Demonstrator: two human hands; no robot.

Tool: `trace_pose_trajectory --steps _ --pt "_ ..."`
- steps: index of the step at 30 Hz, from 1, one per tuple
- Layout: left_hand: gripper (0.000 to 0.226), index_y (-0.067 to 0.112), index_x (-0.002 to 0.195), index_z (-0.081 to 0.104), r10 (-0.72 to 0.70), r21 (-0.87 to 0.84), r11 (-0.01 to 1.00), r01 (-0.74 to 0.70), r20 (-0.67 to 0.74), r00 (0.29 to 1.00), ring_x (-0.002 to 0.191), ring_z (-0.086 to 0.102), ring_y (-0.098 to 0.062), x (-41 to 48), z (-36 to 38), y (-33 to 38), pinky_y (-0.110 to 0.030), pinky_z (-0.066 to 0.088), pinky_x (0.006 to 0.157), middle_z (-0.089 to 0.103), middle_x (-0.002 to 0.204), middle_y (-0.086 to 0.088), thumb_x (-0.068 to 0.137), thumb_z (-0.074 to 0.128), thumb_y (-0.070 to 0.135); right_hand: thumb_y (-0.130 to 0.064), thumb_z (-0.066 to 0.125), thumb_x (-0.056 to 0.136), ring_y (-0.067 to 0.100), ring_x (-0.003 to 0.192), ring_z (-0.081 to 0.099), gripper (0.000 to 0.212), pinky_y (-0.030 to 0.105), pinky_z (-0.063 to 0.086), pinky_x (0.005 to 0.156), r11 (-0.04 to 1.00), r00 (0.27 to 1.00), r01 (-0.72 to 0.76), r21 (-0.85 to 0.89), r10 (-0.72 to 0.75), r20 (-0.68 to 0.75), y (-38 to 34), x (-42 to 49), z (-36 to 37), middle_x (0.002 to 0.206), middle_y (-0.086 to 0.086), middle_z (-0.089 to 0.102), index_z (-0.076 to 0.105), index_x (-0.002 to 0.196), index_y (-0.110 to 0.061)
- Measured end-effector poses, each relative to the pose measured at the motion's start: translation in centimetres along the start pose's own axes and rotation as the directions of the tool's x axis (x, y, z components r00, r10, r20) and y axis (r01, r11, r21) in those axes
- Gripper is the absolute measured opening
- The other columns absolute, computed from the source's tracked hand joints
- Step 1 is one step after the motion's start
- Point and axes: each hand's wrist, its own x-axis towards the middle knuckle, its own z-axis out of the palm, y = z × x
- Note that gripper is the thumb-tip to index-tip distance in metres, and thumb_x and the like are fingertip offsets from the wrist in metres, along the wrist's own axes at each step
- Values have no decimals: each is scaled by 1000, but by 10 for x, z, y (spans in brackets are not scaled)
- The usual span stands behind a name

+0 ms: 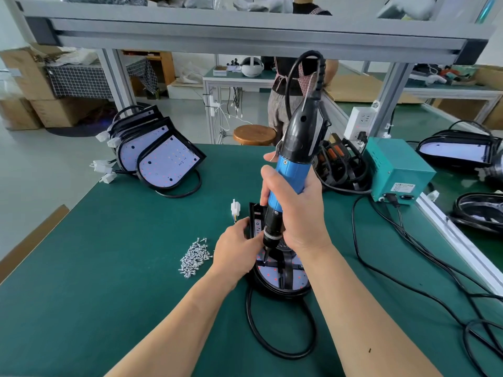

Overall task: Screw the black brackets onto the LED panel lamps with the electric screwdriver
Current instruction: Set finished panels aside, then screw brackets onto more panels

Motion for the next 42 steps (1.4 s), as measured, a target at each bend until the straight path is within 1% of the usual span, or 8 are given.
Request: trace_pose_trajectory --steps 2,5,11,16,20,23,32,42 --pt "11 25 81 64 5 7 1000 -5 -4 1000 72 62 -17 0 0 -1 -33 47 68 69 69 7 87 63 34 -25 70 82 17 55 50 20 20 48 60 1000 1000 2 -4 -2 -9 1 -1 1 60 2 53 65 100 -20" --pt "18 26 78 64 3 -12 1000 -3 -1 1000 69 62 -15 0 0 -1 -31 45 63 67 64 11 82 62 44 -24 70 82 17 54 51 19 20 47 59 1000 999 -2 -9 2 -43 2 0 -1 60 0 53 64 100 -19" --pt "25 27 74 62 -8 -21 1000 8 -4 1000 69 62 -18 0 0 -2 -31 45 62 68 65 9 77 61 52 -13 67 88 15 53 50 13 18 47 57 1000 996 -13 19 15 -93 5 3 -5 63 4 51 63 100 -14" --pt "32 25 71 61 -40 -38 999 40 -12 999 61 56 -15 2 3 -1 -30 39 57 62 55 16 66 56 56 -10 68 83 17 53 46 15 25 46 58 997 995 -55 48 58 -80 4 4 -8 69 3 49 54 89 -12" --pt "31 24 75 65 -60 -71 996 58 -18 998 71 64 -24 3 4 -2 -34 47 64 69 63 6 63 58 52 -9 69 79 19 53 44 18 28 44 57 997 996 -68 22 69 -62 6 5 -4 69 6 47 51 84 -11" --pt "30 21 76 64 -74 -63 995 73 -25 997 72 63 -28 3 5 -2 -33 44 62 67 64 2 62 58 47 -8 68 80 21 54 43 17 27 44 58 997 997 -76 -2 76 -21 8 4 1 66 6 48 52 83 -10" --pt "22 28 76 63 -53 -33 998 53 -12 999 67 59 -18 3 3 -3 -30 42 60 63 62 9 78 65 49 -23 72 77 19 59 49 25 24 47 62 995 995 -93 47 94 -23 4 -1 -9 65 3 52 71 101 -28" --pt "36 25 74 64 -27 -103 994 31 35 999 69 63 -21 0 1 -1 -36 52 69 70 64 6 62 60 58 -19 72 79 18 56 50 28 23 47 60 994 999 -35 105 34 6 -7 -6 -10 61 4 52 67 107 -17"
